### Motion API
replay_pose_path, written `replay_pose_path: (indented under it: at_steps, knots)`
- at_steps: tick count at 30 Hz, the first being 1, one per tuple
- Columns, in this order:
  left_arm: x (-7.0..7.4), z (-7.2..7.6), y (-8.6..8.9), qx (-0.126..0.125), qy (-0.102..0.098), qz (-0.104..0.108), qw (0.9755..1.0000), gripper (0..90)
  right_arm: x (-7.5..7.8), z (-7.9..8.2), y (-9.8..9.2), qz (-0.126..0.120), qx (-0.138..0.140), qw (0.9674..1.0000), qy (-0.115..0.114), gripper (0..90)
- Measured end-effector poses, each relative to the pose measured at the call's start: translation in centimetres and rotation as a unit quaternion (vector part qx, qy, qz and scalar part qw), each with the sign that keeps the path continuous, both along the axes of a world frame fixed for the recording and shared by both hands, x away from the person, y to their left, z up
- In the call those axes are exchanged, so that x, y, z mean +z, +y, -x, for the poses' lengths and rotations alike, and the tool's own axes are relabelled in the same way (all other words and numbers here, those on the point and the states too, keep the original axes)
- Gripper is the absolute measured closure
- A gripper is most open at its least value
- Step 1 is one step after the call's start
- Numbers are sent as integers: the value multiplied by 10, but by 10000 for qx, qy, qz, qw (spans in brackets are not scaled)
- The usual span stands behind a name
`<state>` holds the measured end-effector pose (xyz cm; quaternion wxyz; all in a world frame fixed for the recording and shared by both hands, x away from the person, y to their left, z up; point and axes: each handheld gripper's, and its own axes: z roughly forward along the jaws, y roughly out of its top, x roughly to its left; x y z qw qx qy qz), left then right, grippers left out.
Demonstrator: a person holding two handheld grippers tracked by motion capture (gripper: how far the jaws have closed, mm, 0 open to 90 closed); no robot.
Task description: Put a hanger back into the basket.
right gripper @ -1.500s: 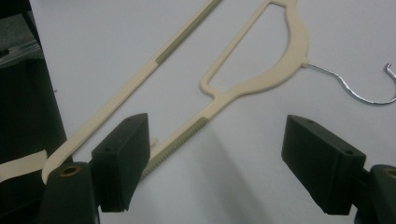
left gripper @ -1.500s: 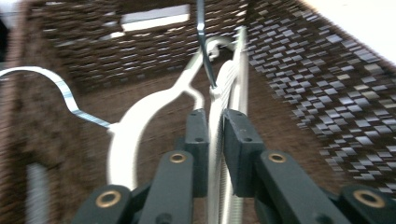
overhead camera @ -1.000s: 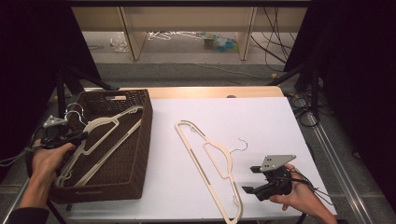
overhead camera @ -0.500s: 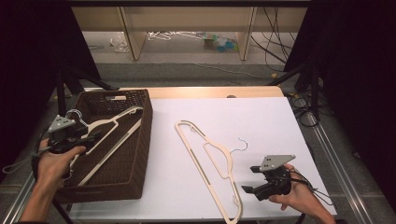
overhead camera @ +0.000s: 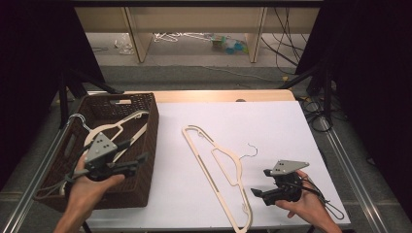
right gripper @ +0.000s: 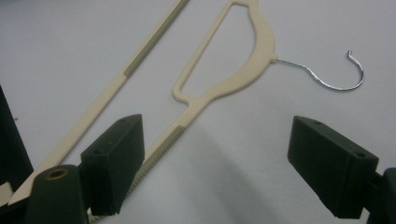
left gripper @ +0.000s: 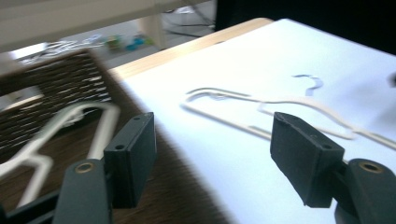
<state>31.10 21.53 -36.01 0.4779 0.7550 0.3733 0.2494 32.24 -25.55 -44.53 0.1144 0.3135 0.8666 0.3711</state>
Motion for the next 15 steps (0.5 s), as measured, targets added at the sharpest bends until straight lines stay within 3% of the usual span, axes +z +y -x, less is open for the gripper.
replay_pose_path:
  at_steps: [6,7,8,12,15]
  knots:
    - [-7,13,-30,-361,-151,156,9991,261,0,4,3,-54,-31,10000,-22,198]
    - [-7,13,-30,-361,-151,156,9991,213,0,4,3,-54,-31,10000,-22,198]
    - [-12,16,-38,-523,-162,153,9984,209,-1,4,3,-46,-15,10000,-35,198]
    - [-27,25,-56,-784,-96,171,9967,209,-1,5,4,-26,-45,10000,-52,197]
    - [-36,31,-66,-865,-116,176,9960,197,-1,5,5,-13,-5,10000,-67,197]
